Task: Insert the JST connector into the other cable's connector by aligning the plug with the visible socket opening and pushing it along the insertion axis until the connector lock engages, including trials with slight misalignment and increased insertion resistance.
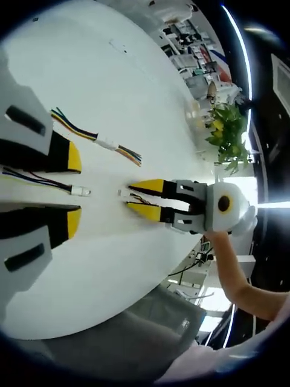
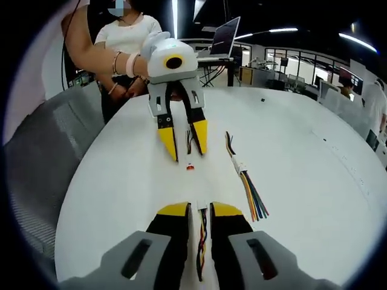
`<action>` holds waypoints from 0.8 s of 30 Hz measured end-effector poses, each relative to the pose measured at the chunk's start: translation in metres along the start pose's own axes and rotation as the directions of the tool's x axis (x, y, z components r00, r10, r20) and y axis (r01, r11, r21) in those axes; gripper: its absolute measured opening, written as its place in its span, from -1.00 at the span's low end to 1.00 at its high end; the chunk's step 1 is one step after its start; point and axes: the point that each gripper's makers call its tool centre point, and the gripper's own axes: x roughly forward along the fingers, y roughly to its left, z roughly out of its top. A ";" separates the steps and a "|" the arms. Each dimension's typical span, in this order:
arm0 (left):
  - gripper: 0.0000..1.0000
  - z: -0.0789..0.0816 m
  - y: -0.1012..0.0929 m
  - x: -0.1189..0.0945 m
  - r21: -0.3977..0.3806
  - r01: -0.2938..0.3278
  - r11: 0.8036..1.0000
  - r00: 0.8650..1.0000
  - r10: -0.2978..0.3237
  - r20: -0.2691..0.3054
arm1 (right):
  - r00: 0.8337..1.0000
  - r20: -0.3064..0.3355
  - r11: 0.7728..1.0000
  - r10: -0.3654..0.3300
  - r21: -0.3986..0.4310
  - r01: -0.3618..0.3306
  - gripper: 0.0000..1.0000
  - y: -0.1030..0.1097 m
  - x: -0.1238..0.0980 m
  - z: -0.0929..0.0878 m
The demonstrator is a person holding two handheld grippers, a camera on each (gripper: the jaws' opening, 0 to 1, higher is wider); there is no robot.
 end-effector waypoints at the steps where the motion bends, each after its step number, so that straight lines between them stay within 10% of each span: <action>1: -0.70 0.000 0.000 0.000 -0.002 0.000 1.000 1.000 0.000 0.001 | 1.000 0.007 1.000 -0.003 0.005 0.003 -0.82 0.000 0.000 0.001; 24: -0.97 -0.002 -0.004 0.001 0.034 0.032 0.999 0.999 -0.033 0.014 | 1.000 0.004 1.000 0.002 -0.029 -0.002 -0.91 -0.003 0.003 -0.003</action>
